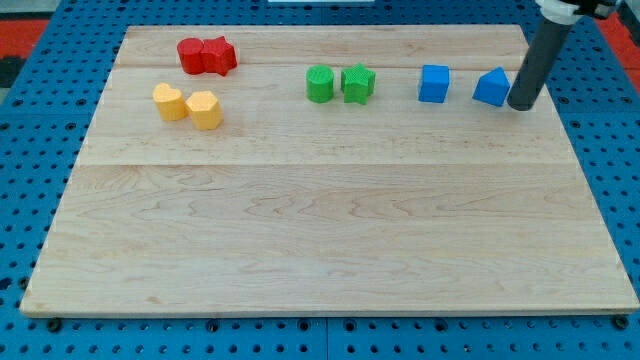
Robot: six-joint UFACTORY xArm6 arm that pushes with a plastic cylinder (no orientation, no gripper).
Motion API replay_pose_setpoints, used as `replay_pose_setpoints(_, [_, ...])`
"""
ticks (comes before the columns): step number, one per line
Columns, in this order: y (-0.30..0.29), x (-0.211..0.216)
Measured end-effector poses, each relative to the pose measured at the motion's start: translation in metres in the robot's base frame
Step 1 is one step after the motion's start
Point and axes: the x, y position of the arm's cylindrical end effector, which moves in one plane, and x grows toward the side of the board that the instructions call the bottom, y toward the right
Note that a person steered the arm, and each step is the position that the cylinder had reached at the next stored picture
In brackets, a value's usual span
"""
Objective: Move yellow hexagon a bit right
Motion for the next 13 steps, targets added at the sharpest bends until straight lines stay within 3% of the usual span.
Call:
replay_pose_setpoints(1, [0.0,-0.01])
replay_pose_setpoints(2, [-0.007,0.018])
replay_pose_setpoints(3, [-0.05,0.031])
replay_pose_setpoints(6, [-0.315,0.064])
replay_pose_setpoints(7, [-0.41,0.04])
replay_pose_setpoints(10, [-0.412,-0.019])
replay_pose_setpoints(13, [-0.39,-0.007])
